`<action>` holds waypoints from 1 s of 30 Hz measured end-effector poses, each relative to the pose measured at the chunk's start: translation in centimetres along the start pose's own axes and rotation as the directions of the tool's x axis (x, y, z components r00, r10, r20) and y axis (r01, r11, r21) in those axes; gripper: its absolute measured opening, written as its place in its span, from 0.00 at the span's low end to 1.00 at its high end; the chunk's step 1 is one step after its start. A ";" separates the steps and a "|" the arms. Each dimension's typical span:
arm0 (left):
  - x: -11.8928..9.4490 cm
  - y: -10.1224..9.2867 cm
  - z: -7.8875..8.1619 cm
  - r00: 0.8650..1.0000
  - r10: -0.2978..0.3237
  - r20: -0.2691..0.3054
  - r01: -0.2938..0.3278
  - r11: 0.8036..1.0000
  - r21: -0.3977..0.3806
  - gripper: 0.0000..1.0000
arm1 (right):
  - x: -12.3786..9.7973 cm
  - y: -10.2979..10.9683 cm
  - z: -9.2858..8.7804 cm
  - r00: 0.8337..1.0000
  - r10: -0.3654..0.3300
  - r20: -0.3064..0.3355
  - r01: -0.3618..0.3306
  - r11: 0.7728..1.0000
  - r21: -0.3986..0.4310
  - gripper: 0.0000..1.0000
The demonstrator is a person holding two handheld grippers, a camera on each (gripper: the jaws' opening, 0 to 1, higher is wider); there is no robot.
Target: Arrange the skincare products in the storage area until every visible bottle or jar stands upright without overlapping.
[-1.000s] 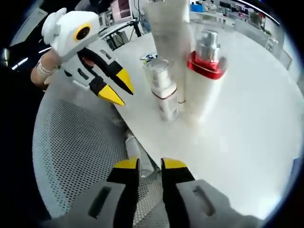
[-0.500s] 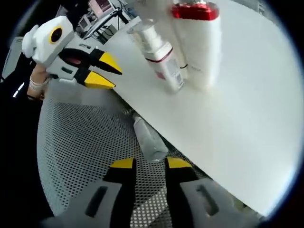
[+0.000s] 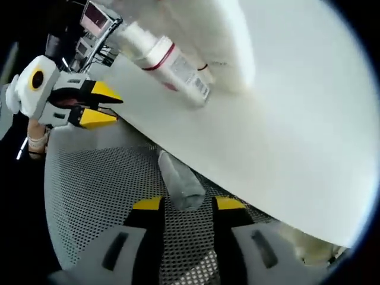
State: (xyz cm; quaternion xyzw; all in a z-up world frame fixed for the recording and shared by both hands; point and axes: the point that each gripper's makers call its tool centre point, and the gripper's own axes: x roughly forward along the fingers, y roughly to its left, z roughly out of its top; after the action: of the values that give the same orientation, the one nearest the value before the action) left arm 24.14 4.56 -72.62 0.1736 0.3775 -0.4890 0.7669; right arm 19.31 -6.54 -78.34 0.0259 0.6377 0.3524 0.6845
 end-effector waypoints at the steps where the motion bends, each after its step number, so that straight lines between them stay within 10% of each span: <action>1: 0.0 -0.1 -0.1 1.000 -0.002 -0.001 0.002 1.000 0.000 0.10 | 0.3 -0.1 0.0 1.000 0.005 -0.005 -0.005 1.000 0.016 0.34; 15: 0.0 -0.3 -0.2 1.000 -0.008 -0.001 0.008 1.000 0.001 0.10 | 1.6 1.2 0.6 0.994 0.109 0.009 -0.110 0.985 0.134 0.24; 30: -0.1 -0.5 -0.5 1.000 -0.017 -0.016 0.017 1.000 0.000 0.11 | 0.6 2.5 1.3 0.991 0.118 0.055 -0.120 0.992 0.030 0.20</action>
State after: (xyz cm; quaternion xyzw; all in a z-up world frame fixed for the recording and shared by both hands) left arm 23.46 4.75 -72.83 0.1745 0.3851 -0.4941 0.7597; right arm 19.32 -3.78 -77.37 0.0845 0.6223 0.3814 0.6783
